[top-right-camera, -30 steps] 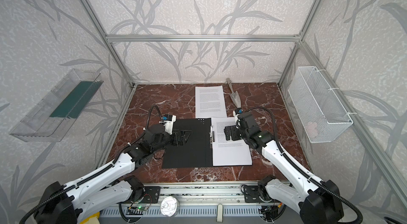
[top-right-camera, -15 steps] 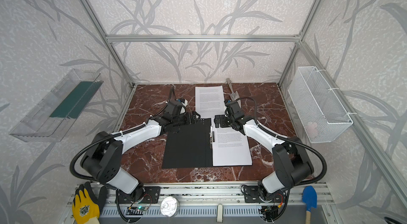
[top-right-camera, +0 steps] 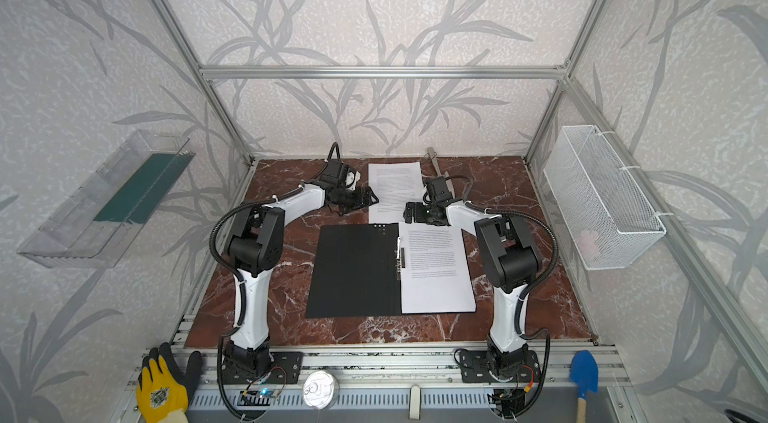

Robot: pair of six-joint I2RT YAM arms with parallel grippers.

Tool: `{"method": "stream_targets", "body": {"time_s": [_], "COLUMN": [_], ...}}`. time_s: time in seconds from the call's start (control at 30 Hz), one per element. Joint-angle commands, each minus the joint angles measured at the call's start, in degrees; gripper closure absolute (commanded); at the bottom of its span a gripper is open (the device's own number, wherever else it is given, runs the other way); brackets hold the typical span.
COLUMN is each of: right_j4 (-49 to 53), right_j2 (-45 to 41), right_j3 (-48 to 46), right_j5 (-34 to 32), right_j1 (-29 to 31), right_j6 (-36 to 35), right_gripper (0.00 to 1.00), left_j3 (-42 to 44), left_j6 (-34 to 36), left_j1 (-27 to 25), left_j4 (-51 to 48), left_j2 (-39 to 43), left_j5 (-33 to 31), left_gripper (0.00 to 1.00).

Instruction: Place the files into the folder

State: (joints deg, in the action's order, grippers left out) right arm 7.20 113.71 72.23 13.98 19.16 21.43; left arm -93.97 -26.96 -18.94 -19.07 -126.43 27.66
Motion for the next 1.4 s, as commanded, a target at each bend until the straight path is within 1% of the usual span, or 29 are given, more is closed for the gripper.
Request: {"method": "stream_targets", "body": {"time_s": [0.0,0.07,0.2,0.37,0.53,0.7,0.77,0.83,0.87,0.97,1.1,1.27,1.37], "right_j4": [1.03,1.05,1.06,1.05,0.81,1.15,1.28,1.19,1.23,1.04,0.42,-0.43,-1.40], "right_j2": [1.85,2.78,3.84,5.33,6.30,7.46,7.80,7.97,8.02,8.08,7.44,5.14,2.74], "right_j3": [3.28,4.08,5.08,6.34,6.66,7.82,7.98,8.06,8.09,8.13,7.71,6.64,5.47], "right_j5": [2.20,3.09,4.52,6.76,7.82,9.15,9.38,9.58,9.79,10.43,10.76,11.49,12.36], "right_j1": [-0.26,-0.26,-0.31,-0.31,-0.35,-0.37,-0.35,-0.35,-0.35,-0.35,-0.52,-0.96,-1.38], "right_j6": [0.58,1.04,1.57,2.01,2.30,2.31,2.34,2.30,2.32,2.34,2.49,2.65,3.25], "right_gripper": [0.01,0.01,0.01,0.00,0.00,0.01,0.01,0.01,0.01,0.01,0.01,0.01,0.01], "left_j3": [-4.02,-6.56,-8.51,-11.60,-11.35,-11.62,-11.71,-11.38,-11.26,-10.82,-10.62,-11.56,-11.88], "left_j6": [3.18,3.79,3.76,2.53,-0.31,-0.90,-0.65,-0.25,-0.05,0.07,-0.31,-0.78,-1.99], "left_j1": [-0.13,-0.13,0.03,0.71,2.15,2.71,2.76,2.76,2.76,2.94,3.20,3.55,3.96], "left_j4": [-6.79,-9.10,-9.83,-9.86,-3.52,1.43,1.89,2.02,1.94,2.64,4.38,3.40,2.92], "left_j2": [-2.56,-4.43,-6.56,-9.31,-10.25,-10.45,-10.53,-10.42,-10.35,-10.29,-10.53,-10.90,-10.78], "left_j5": [3.71,3.98,5.49,9.53,16.52,21.99,22.11,20.51,19.60,18.13,17.64,15.74,14.82], "left_gripper": [0.16,0.16,0.16,0.16,0.16,0.16,0.17,0.19,0.20,0.31,0.49,0.63,0.76]}}
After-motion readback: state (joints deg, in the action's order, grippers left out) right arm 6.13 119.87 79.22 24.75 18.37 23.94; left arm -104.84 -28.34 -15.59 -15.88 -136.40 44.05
